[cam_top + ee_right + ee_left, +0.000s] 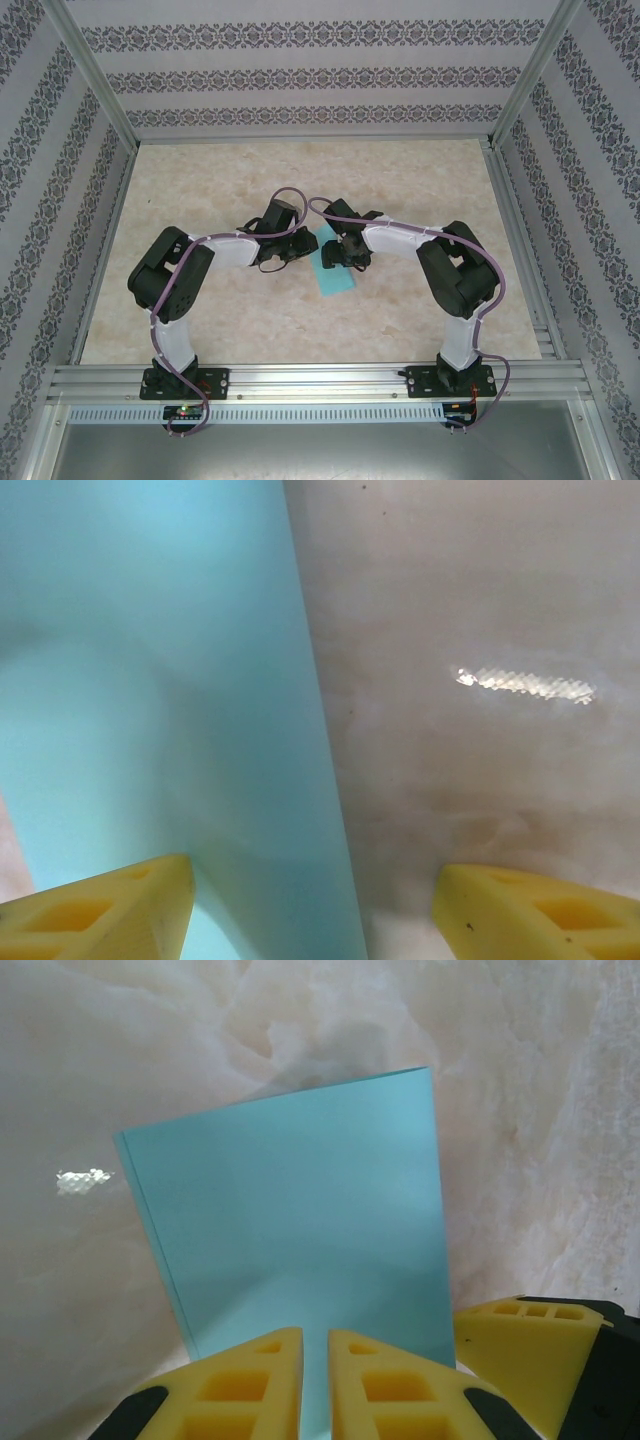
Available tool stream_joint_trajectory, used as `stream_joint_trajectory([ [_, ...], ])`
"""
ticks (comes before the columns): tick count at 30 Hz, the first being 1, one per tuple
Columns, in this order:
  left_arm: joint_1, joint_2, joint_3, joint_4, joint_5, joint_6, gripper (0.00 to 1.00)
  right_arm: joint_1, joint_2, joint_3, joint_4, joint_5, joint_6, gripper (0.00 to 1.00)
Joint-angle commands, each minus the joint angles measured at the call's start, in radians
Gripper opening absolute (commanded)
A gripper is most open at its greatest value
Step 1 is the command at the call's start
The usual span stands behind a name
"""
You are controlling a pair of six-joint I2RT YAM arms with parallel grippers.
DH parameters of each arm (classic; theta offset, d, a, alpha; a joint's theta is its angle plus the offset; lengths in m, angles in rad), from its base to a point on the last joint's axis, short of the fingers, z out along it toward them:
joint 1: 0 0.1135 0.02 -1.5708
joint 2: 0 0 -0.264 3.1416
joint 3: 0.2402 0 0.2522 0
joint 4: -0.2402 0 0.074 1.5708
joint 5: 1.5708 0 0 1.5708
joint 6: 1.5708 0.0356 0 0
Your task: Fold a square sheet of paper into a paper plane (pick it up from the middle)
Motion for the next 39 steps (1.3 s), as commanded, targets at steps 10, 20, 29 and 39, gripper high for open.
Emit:
stream_joint_trajectory([
  [10,-0.005,0.04,0.021,-0.035,0.007,0.026,0.15,0.012,0.165,-0.067,0.063,-0.049,-0.009,0.7],
  [20,-0.007,0.072,0.048,-0.144,-0.021,0.034,0.13,0.014,0.158,-0.066,0.062,-0.052,-0.008,0.7],
  [29,-0.004,0.101,0.029,-0.277,-0.084,0.065,0.12,-0.017,-0.096,-0.085,0.114,-0.141,-0.005,0.7],
  [39,-0.002,0.132,0.015,-0.266,-0.088,0.058,0.11,-0.083,-0.286,-0.074,0.142,-0.287,-0.016,0.56],
])
